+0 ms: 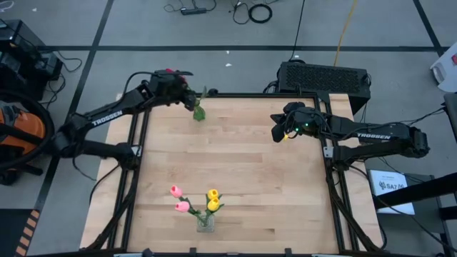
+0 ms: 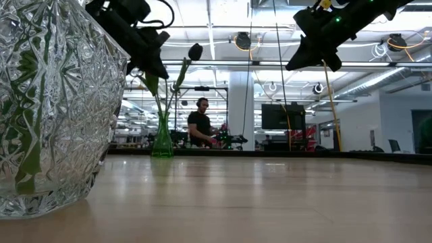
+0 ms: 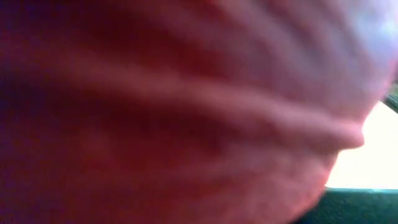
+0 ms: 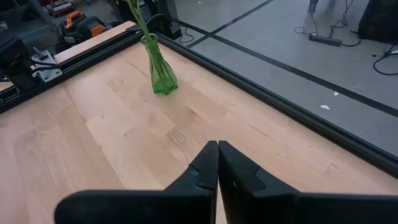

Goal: Sort flowers into vase by color
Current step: Put the red flower into the green vase

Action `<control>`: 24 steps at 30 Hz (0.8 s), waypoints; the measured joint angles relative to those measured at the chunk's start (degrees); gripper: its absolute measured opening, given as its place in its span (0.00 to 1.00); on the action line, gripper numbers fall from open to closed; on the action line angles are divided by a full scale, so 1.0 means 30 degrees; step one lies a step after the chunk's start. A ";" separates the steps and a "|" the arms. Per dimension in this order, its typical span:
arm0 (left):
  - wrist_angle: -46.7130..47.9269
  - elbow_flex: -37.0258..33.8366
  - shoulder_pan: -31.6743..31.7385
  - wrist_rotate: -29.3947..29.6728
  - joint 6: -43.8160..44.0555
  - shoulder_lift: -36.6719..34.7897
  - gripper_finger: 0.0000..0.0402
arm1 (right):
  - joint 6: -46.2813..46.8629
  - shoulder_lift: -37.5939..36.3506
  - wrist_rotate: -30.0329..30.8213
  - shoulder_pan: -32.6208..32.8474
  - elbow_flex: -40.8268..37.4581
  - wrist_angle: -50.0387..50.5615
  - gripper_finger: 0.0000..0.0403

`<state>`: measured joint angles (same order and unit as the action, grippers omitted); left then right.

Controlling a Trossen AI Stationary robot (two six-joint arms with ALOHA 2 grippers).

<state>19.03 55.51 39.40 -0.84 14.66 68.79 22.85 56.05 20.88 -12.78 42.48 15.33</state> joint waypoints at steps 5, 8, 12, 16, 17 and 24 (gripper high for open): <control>0.0012 0.0000 -0.0045 -0.0010 0.0008 0.0367 0.11 | 0.0000 0.0000 -0.0003 0.0000 0.0000 0.0007 0.01; 0.0010 0.0000 -0.0051 -0.0013 0.0009 0.0383 0.18 | 0.0000 0.0000 -0.0006 0.0000 0.0000 0.0007 0.01; 0.0006 0.0000 -0.0051 -0.0189 -0.0606 0.0367 0.27 | 0.0000 0.0000 -0.0007 0.0000 0.0000 0.0007 0.01; -0.0208 0.0000 -0.0051 -0.0242 -0.1043 0.0207 0.38 | 0.0000 0.0000 -0.0007 0.0006 0.0000 0.0007 0.01; -0.0207 -0.0006 -0.0051 -0.0248 -0.1035 0.0143 0.41 | 0.0000 0.0000 -0.0013 0.0006 0.0000 0.0007 0.01; -0.0105 -0.0015 -0.0051 -0.0309 -0.1003 -0.0827 0.57 | -0.0006 0.0000 -0.0015 0.0007 0.0000 0.0000 0.01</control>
<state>18.71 55.46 39.24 -1.76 11.65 66.31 22.83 56.05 20.84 -12.75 42.48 15.33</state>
